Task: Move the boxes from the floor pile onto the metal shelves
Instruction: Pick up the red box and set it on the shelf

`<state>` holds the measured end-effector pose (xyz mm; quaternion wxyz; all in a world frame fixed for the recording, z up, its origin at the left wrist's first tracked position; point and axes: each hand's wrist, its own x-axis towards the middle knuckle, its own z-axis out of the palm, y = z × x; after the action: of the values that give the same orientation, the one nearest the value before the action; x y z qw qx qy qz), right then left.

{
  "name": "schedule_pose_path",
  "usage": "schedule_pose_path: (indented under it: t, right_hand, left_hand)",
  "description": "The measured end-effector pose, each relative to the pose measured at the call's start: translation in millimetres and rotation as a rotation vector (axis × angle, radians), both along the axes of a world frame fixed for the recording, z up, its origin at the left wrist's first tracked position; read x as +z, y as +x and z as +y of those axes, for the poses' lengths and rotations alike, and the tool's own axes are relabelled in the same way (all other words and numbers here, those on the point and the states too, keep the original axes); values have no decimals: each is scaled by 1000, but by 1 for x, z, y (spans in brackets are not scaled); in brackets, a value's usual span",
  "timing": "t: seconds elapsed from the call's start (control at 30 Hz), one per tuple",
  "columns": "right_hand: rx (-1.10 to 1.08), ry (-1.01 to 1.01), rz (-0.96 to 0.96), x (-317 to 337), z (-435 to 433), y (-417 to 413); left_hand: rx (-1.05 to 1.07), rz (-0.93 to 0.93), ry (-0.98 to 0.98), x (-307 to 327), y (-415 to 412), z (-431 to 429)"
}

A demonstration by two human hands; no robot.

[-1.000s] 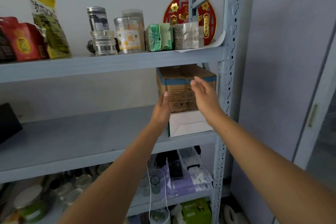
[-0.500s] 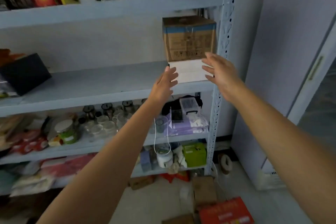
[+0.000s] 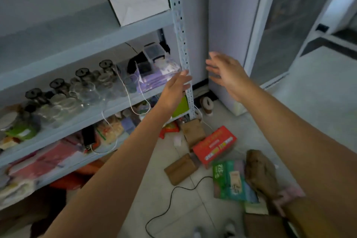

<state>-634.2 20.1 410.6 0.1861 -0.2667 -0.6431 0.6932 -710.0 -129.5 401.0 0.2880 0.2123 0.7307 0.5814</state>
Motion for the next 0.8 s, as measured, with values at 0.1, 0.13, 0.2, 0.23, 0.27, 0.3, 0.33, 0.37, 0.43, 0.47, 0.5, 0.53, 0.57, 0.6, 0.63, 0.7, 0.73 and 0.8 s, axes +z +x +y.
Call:
schedule_pose_path:
  t: [0.1,0.13,0.2,0.23,0.27,0.3,0.33,0.37,0.43,0.47,0.5,0.53,0.57,0.6,0.63,0.7,0.73,0.8]
  right_hand:
    - [-109,-84,-26,-19,-3,33]
    - [-142,-111,-38,-26,-4,45]
    - [-215,-137,-72,-38,-7,72]
    - [-248,-136,-95,-43,-9,87]
    - [-277,-133,-118,-49,-11,103]
    - [-303,-129,-141,-53,-13,119]
    - [-327,-133,-158,-57,-15,137]
    - [-347,-141,-167,-60,-15,153]
    - [-386,-154,-168,-64,-13,185]
    - [-410,-154,-166,-65,-11,200]
    - [-437,-152,-164,-67,-8,214]
    - [-466,-152,-161,-70,-6,228]
    - [-494,-152,-167,-72,-5,242]
    - [-518,-152,-176,-76,-4,256]
    - [-541,-156,-187,-79,-3,271]
    - [-581,-167,-196,-88,-1,304]
    - [-604,-170,-199,-92,1,323]
    - [-657,-174,-208,-98,4,364]
  left_hand:
    - [-100,-29,-22,-17,16,5]
    - [-125,-41,-25,-24,21,7]
    - [-155,-89,-31,-41,34,12]
    - [-169,-116,-38,-50,43,17]
    - [-184,-144,-53,-59,53,21]
    - [-199,-183,-66,-65,65,26]
    - [-217,-212,-78,-72,78,31]
    - [-247,-225,-85,-76,90,35]
    - [-333,-215,-84,-86,114,44]
    - [-365,-214,-78,-90,125,48]
    - [-393,-218,-68,-92,137,53]
    - [-421,-222,-67,-93,148,58]
    - [-448,-230,-73,-92,160,63]
    - [-476,-236,-84,-93,173,67]
    - [-511,-243,-89,-93,186,72]
    - [-585,-242,-96,-99,213,82]
    - [-609,-240,-107,-103,227,87]
    - [-647,-243,-128,-113,259,97]
